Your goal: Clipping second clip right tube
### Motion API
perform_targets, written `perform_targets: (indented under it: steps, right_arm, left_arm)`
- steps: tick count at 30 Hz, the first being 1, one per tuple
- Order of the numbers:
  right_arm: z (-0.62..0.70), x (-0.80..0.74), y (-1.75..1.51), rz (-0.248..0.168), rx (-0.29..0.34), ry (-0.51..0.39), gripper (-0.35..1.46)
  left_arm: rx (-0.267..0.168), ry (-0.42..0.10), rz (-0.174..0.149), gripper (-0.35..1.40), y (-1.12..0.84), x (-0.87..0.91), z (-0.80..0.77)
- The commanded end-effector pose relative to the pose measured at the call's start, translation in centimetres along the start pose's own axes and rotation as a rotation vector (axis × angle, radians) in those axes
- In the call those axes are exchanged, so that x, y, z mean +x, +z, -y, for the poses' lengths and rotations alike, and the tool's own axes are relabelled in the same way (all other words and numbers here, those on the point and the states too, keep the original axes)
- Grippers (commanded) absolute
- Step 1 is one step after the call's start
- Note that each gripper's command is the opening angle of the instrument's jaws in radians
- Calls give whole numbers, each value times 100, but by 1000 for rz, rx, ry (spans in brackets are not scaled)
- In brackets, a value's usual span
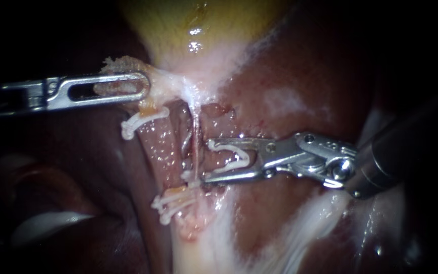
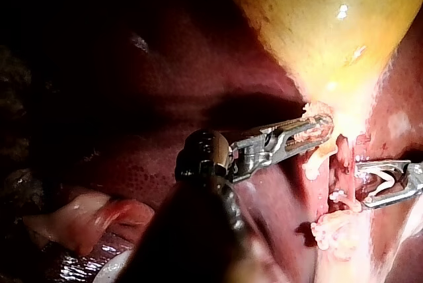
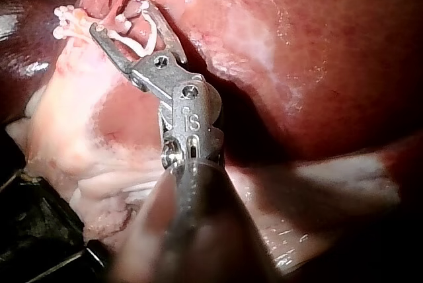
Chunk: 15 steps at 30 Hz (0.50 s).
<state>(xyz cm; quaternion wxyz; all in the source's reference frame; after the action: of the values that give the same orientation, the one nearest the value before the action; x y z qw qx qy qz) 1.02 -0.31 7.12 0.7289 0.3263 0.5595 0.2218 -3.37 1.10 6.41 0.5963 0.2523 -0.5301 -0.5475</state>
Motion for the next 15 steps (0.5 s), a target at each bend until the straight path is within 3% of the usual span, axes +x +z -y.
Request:
perform_targets:
  steps: [1,15]
  right_arm:
    - [0,1,-1,1,1,0,46]
    - [2,2,4,-9,15,50,46]
  left_arm:
    - [0,0,0,-35,0,0,0]
    - [-1,0,1,-35,1,0,0]
